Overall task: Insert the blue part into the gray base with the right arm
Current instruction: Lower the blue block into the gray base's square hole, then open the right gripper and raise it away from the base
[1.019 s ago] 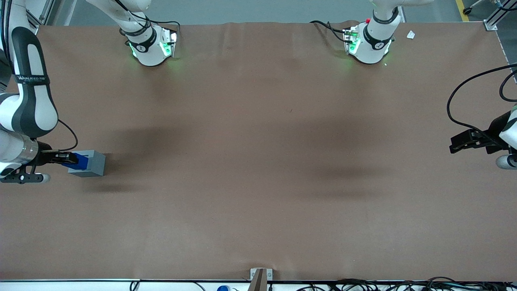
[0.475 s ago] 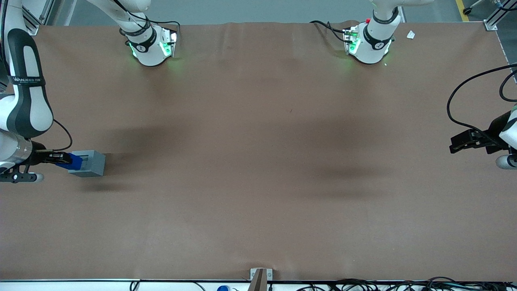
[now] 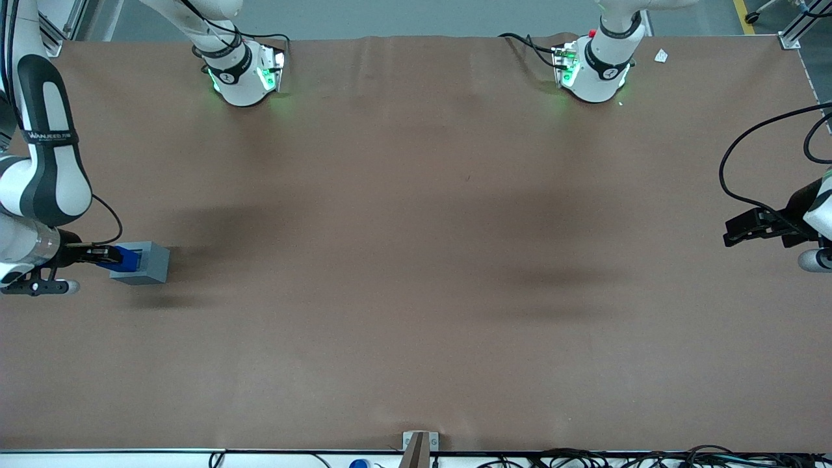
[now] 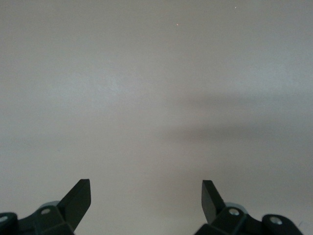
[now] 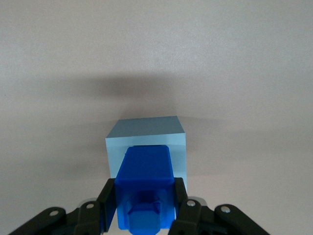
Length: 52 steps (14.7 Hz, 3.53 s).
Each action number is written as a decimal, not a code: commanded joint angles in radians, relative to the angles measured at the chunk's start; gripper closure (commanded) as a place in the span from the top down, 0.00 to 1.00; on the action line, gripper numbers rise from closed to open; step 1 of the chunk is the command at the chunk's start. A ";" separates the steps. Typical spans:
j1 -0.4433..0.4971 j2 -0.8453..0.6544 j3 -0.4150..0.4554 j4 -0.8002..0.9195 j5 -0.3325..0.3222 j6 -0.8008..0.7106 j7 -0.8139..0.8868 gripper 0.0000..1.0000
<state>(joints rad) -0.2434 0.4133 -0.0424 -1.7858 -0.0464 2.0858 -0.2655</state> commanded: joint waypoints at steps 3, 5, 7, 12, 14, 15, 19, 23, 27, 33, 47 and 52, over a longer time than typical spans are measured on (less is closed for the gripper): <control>-0.019 -0.010 0.016 -0.012 -0.009 -0.003 -0.028 0.26; -0.019 -0.008 0.016 -0.014 -0.009 -0.004 -0.029 0.26; -0.019 -0.008 0.016 -0.014 -0.009 -0.013 -0.040 0.26; -0.019 -0.010 0.016 -0.014 -0.009 -0.023 -0.046 0.26; -0.020 -0.007 0.016 -0.014 -0.009 -0.021 -0.049 0.26; -0.020 -0.005 0.016 -0.014 -0.009 -0.020 -0.049 0.26; -0.023 0.007 0.016 -0.014 -0.009 -0.012 -0.049 0.26; -0.025 0.015 0.016 -0.014 -0.006 -0.007 -0.049 0.28; -0.027 0.015 0.016 -0.011 -0.001 -0.009 -0.046 0.66; -0.014 0.006 0.021 0.003 -0.001 -0.020 -0.037 0.80; 0.144 -0.294 0.029 0.016 0.062 -0.151 0.000 1.00; 0.213 -0.360 0.029 0.022 0.062 -0.225 0.097 1.00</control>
<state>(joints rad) -0.0486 0.0971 -0.0095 -1.7427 0.0025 1.8837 -0.2009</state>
